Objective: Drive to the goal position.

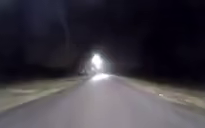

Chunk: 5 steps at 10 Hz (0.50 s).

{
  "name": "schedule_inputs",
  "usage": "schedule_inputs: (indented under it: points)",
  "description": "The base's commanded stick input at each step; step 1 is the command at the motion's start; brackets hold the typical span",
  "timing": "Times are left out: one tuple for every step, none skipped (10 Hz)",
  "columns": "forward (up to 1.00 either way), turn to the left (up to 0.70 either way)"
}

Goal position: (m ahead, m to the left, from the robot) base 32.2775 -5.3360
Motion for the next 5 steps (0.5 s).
schedule_inputs:
  points:
    - [1.0,0.11]
    - [1.0,0.11]
    - [1.0,0.11]
    - [1.0,0.09]
    - [1.0,0.08]
